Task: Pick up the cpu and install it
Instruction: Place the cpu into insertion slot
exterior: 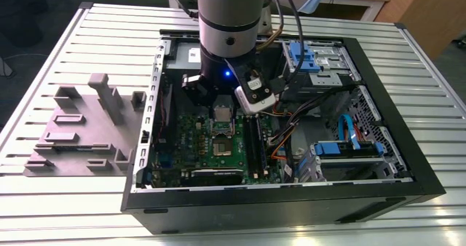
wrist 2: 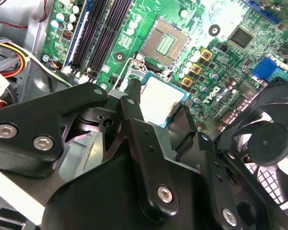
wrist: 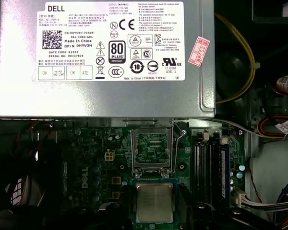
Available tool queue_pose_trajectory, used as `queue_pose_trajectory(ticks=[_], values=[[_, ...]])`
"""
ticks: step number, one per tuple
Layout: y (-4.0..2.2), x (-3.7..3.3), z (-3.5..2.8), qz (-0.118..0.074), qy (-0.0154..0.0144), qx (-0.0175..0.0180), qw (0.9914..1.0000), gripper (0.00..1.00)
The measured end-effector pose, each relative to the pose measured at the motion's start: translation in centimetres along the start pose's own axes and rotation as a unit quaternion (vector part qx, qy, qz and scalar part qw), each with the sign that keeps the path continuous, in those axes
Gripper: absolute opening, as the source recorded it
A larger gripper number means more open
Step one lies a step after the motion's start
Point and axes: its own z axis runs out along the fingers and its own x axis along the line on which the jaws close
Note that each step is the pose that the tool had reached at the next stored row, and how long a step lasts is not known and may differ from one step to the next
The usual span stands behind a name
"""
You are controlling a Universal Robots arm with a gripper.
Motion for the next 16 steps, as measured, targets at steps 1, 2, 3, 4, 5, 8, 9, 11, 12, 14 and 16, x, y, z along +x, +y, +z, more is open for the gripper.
queue_pose_trajectory(ticks=[1,2,3,4,5,8,9,11,12,14,16], values=[[0.00,0.00,0.04,0.000,0.0000,0.0000,1.00000,0.47],[0.00,0.00,0.04,0.000,0.0001,0.0001,1.00000,0.47],[-0.01,0.00,0.04,0.000,0.0001,0.0001,1.00000,0.47],[-0.01,0.00,0.05,0.000,0.0001,0.0001,1.00000,0.47],[0.00,0.00,0.05,0.000,0.0000,0.0001,1.00000,0.47],[0.00,0.00,0.07,0.000,0.0000,0.0000,1.00000,0.47],[-0.02,0.01,0.12,0.000,-0.0001,-0.0001,1.00000,0.47],[-0.08,0.01,0.18,0.000,0.0000,0.0000,1.00000,0.47],[-0.14,0.00,0.22,0.000,0.0000,0.0000,1.00000,0.47],[-0.29,0.00,0.32,0.000,0.0000,0.0000,1.00000,0.47],[-0.41,0.01,0.43,0.000,0.0000,0.0000,1.00000,0.47]])
